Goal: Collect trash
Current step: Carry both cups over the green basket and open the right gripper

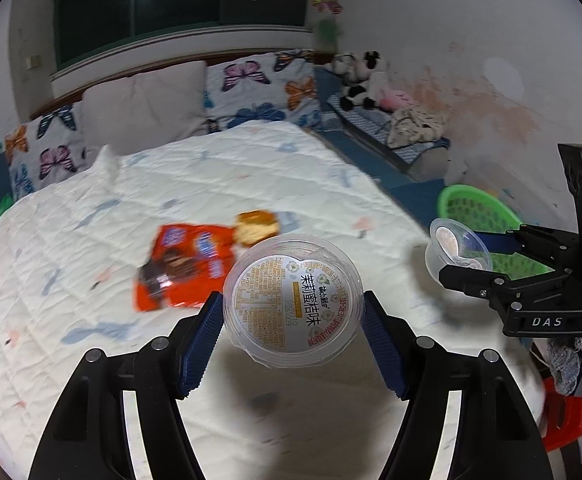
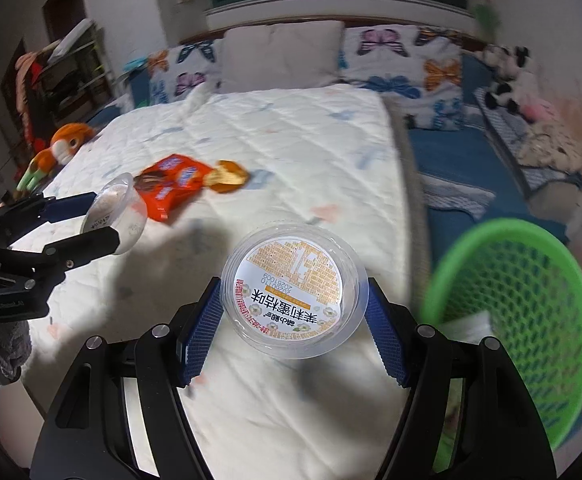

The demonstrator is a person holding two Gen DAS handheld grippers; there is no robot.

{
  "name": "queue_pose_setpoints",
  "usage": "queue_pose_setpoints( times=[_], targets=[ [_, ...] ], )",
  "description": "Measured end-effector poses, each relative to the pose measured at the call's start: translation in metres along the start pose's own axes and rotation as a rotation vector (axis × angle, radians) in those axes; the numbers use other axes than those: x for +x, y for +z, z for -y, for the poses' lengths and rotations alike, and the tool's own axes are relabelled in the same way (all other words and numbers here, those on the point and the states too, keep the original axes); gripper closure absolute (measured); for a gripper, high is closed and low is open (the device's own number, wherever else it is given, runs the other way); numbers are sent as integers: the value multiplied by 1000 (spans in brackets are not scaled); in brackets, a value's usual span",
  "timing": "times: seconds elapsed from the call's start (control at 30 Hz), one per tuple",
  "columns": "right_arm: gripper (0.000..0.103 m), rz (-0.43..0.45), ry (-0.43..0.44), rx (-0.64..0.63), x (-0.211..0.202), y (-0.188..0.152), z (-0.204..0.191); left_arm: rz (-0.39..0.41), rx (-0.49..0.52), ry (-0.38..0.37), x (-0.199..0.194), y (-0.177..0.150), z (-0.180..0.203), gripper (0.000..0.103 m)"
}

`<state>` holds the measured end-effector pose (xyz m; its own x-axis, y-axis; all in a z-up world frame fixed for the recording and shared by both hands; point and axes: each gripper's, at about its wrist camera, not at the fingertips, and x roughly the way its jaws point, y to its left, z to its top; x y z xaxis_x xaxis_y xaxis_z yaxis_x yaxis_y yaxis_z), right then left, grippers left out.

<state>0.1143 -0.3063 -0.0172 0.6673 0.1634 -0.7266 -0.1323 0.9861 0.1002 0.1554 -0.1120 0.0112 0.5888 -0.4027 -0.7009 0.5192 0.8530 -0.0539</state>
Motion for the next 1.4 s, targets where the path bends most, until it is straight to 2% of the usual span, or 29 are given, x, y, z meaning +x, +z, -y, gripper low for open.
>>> queue_pose_setpoints(
  times=[0.37, 0.57, 0.97, 1.1, 1.4],
  targets=[
    [33, 4, -146, 149, -38, -37, 93, -12, 103, -104, 25, 26, 84, 36],
    [33, -7, -196, 216, -49, -56, 130, -25, 147, -139, 37, 37, 123, 36],
    [32, -20, -229, 321, -52, -78, 177, -63, 193, -177, 61, 47, 167, 36],
    [29, -15, -224, 345, -55, -82, 185, -70, 203, -190, 68, 51, 180, 36],
    [29, 10, -231, 362, -70, -90, 195, -90, 245, -206, 82, 53, 207, 36]
  ],
)
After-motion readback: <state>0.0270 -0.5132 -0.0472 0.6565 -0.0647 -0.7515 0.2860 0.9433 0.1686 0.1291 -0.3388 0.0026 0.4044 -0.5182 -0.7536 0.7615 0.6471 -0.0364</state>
